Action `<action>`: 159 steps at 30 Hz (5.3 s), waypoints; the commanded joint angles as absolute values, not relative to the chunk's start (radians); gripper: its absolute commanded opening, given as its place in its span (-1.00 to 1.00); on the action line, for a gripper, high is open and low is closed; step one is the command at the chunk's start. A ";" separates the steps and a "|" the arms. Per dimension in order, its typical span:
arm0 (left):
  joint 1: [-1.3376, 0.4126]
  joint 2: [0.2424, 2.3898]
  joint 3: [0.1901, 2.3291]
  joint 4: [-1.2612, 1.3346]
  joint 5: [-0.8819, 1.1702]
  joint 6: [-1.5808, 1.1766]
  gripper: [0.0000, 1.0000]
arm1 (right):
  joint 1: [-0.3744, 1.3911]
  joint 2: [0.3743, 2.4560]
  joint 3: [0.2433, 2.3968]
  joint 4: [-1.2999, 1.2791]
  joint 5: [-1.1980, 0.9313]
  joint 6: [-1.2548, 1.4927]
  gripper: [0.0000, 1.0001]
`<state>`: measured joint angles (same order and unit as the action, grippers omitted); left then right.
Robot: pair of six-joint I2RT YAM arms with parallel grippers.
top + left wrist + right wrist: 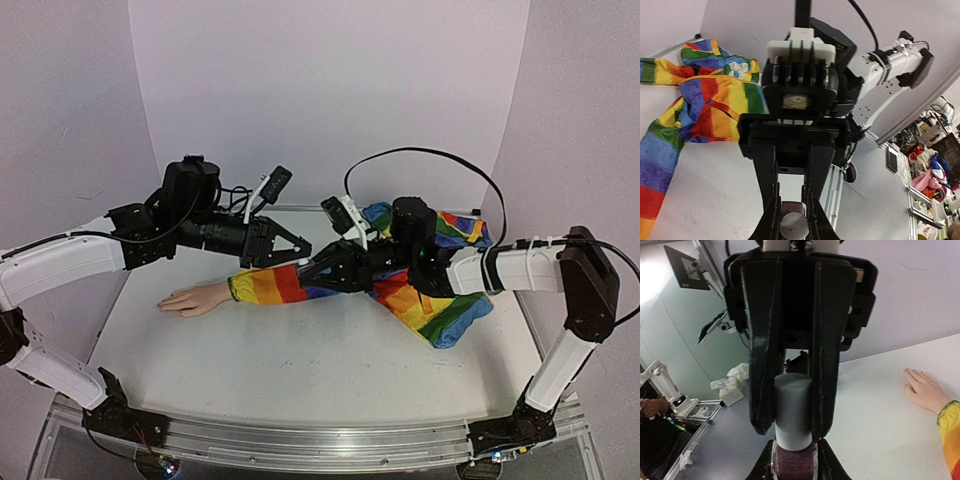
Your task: Paint the nails
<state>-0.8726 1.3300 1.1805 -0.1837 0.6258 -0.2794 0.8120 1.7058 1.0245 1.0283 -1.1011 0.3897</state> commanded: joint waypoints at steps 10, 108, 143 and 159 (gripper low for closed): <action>-0.902 1.355 1.257 -0.383 -0.036 -0.469 -1.00 | 0.957 1.612 1.140 0.578 0.614 0.163 -1.00; -0.879 1.333 1.218 -0.054 0.752 -0.332 0.10 | 0.801 1.665 1.049 1.083 -1.230 0.393 -1.00; -0.924 1.379 1.285 -0.264 0.335 -0.341 -0.26 | 0.839 1.526 0.981 0.916 -0.428 0.132 -1.00; -0.879 1.285 1.215 -0.097 0.650 -0.336 0.42 | 0.796 1.613 1.051 0.966 -1.173 0.277 -1.00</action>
<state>-0.8776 1.2655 1.2007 -0.2035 0.4988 -0.3237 0.7933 1.5929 0.9962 0.8520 -1.0290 0.2092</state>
